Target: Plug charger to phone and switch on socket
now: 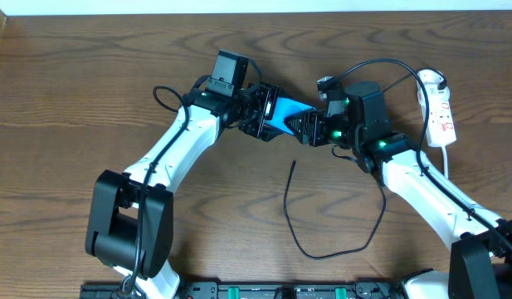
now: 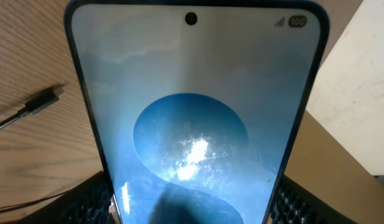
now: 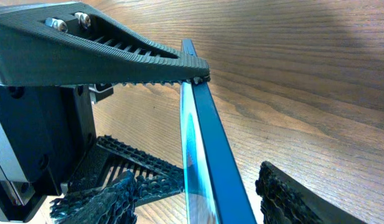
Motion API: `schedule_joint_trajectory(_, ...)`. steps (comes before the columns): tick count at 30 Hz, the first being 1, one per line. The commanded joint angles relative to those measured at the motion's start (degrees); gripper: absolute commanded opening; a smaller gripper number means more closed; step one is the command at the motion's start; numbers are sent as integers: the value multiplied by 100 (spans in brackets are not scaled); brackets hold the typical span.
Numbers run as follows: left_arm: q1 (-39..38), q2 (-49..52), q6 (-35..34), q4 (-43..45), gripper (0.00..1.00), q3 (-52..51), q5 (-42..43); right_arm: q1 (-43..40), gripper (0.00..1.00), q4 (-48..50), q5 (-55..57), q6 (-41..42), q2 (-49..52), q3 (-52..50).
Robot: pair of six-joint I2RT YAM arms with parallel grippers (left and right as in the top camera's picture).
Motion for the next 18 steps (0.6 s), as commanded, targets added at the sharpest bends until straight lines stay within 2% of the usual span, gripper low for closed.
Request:
schedule_joint_trajectory(1,-61,-162,-94,52,7,44,136,44,59,-7,39,-48,-13,94)
schedule_joint_trajectory(6,-129,-162,-111,133,7,44,136,44,58,-22,98,-35,-4,94)
schedule_joint_trajectory(11,-136,-162,-116,133,7,44,136,44,50,-24,101,-31,-4,94)
schedule_joint_trajectory(13,-136,-162,-116,133,7,44,136,44,47,-24,101,-31,-4,96)
schedule_joint_trajectory(18,-136,-162,-116,133,7,44,136,44,29,-26,98,-28,-4,94)
